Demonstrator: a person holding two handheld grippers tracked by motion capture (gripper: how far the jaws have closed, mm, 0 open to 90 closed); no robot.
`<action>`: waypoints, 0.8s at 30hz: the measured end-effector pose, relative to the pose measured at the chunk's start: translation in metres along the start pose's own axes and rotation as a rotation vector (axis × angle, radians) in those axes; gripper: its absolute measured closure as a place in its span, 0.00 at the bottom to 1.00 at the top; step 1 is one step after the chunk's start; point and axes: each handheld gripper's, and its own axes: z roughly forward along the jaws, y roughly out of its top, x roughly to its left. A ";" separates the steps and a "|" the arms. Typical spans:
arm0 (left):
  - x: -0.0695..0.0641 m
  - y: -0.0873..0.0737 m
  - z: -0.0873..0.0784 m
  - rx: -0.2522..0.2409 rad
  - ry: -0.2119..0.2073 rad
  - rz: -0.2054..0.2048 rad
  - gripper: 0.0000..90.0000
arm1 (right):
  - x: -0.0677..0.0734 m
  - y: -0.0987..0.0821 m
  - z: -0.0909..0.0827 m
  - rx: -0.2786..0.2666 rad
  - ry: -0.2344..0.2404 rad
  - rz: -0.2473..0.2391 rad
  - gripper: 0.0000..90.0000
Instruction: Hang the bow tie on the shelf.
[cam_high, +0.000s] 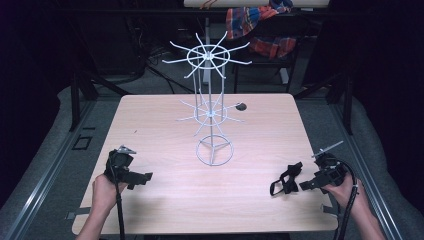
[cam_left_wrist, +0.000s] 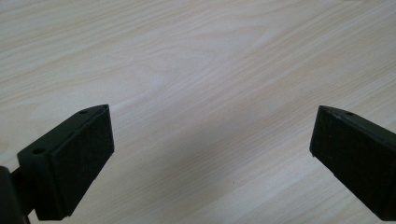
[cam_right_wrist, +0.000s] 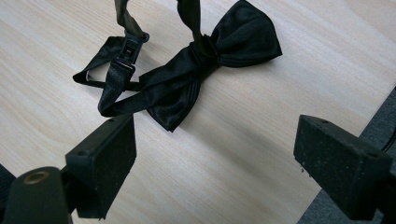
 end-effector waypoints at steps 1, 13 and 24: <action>0.001 -0.001 0.000 -0.003 -0.001 -0.008 0.00 | -0.001 0.001 -0.001 0.022 -0.001 -0.015 0.14; 0.003 -0.002 0.000 -0.009 -0.019 -0.014 0.00 | 0.000 0.004 -0.003 0.032 0.002 -0.037 0.12; 0.004 -0.002 -0.001 -0.019 -0.025 -0.018 0.00 | 0.007 0.008 -0.008 -0.045 -0.001 -0.022 0.00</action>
